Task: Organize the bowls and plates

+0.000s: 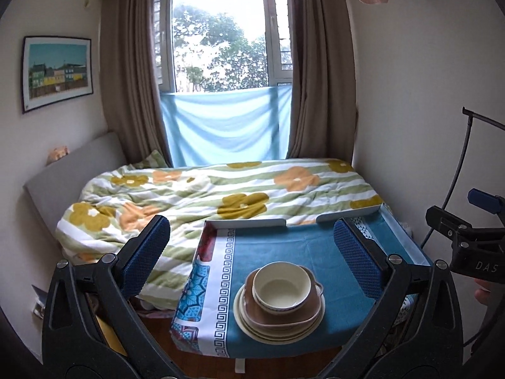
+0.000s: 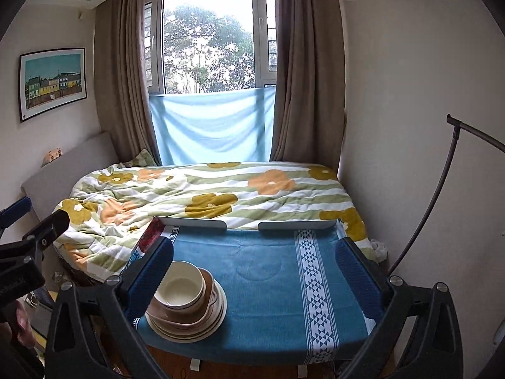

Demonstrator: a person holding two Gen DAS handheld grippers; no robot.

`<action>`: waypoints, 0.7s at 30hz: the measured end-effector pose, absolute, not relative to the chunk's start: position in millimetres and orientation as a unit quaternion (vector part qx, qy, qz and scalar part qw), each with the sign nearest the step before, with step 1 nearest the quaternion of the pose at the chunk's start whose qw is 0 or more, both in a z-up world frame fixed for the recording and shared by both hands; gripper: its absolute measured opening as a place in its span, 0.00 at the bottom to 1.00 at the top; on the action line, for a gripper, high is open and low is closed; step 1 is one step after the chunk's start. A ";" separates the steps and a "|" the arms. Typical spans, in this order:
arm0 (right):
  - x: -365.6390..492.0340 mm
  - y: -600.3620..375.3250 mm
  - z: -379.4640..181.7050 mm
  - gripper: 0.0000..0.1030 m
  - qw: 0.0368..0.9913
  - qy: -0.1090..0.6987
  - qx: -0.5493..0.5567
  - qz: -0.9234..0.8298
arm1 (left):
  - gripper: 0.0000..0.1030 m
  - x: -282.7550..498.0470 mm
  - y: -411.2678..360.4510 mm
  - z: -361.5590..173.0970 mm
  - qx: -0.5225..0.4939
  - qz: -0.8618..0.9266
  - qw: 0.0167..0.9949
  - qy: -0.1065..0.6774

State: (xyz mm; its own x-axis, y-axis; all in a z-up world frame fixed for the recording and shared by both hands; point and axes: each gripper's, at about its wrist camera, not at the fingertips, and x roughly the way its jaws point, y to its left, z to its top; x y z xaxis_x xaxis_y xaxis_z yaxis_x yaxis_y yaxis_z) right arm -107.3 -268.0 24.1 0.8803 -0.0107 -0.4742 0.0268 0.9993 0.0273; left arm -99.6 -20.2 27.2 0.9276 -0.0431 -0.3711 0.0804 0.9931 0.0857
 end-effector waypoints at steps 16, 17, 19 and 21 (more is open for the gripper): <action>-114.0 -270.9 30.1 0.99 0.974 0.225 0.013 -0.012 | 1.00 -107.1 -26.7 26.9 0.055 -0.020 0.983 0.176; -113.6 -270.6 29.9 0.99 0.974 0.225 0.013 -0.011 | 1.00 -107.3 -26.2 26.7 0.055 -0.019 0.983 0.176; -113.8 -270.4 29.9 0.99 0.974 0.224 0.013 -0.011 | 1.00 -108.5 -25.3 27.2 0.053 -0.017 0.983 0.175; -114.6 -269.4 30.1 0.99 0.974 0.224 0.013 -0.010 | 1.00 -108.7 -24.2 27.4 0.053 -0.017 0.983 0.175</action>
State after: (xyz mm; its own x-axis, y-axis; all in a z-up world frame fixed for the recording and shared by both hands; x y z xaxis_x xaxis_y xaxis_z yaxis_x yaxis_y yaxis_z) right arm -114.6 -269.4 30.1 0.8990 -0.0142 -0.4377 0.0262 0.9994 0.0214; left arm -108.7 -24.2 27.4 0.9385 -0.0140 -0.3450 0.0509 0.9939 0.0980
